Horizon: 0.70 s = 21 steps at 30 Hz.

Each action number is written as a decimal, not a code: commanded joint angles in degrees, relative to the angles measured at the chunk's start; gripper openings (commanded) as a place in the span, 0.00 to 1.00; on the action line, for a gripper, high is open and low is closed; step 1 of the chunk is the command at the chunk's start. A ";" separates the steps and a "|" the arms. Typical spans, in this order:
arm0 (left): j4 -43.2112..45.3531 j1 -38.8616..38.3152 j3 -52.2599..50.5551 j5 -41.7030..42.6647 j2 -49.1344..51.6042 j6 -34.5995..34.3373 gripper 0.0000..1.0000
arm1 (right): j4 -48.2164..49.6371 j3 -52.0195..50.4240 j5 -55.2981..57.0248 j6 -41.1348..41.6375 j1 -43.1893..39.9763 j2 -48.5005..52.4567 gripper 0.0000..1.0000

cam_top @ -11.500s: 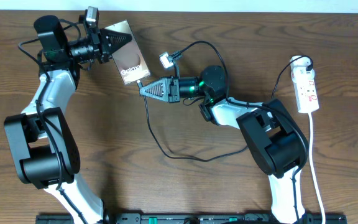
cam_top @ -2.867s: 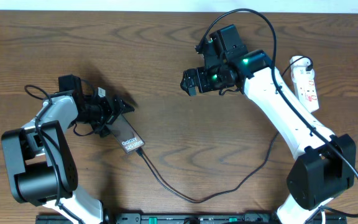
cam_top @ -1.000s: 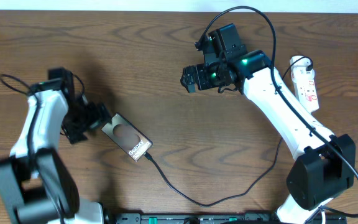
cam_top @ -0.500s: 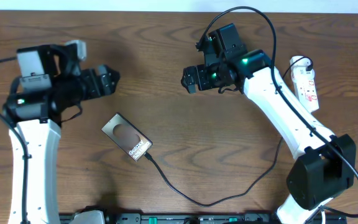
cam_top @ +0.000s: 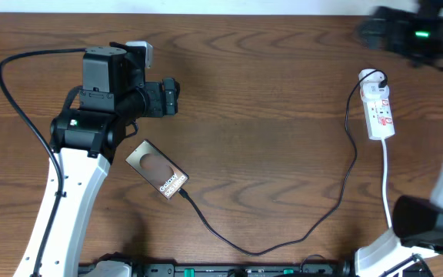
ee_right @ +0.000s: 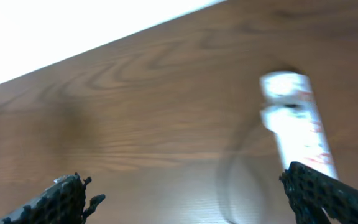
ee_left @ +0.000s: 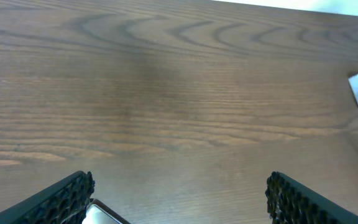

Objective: Plug charger to phone and switch on socket
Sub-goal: 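Move the right gripper to the white power strip's switch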

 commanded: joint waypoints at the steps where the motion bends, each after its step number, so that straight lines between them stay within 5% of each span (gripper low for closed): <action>1: 0.07 -0.13 0.72 -1.60 -0.31 -0.55 0.91 | -2.08 0.11 -4.68 -10.19 -10.58 2.60 0.99; 7: -0.66 -0.13 0.59 -1.60 -0.31 -0.55 0.91 | -2.34 -2.49 -9.79 -23.74 -18.08 11.65 0.99; 21: -4.26 -0.13 0.57 -1.60 -0.31 -0.57 0.91 | -0.72 -4.76 -14.40 -31.80 -14.62 28.94 0.99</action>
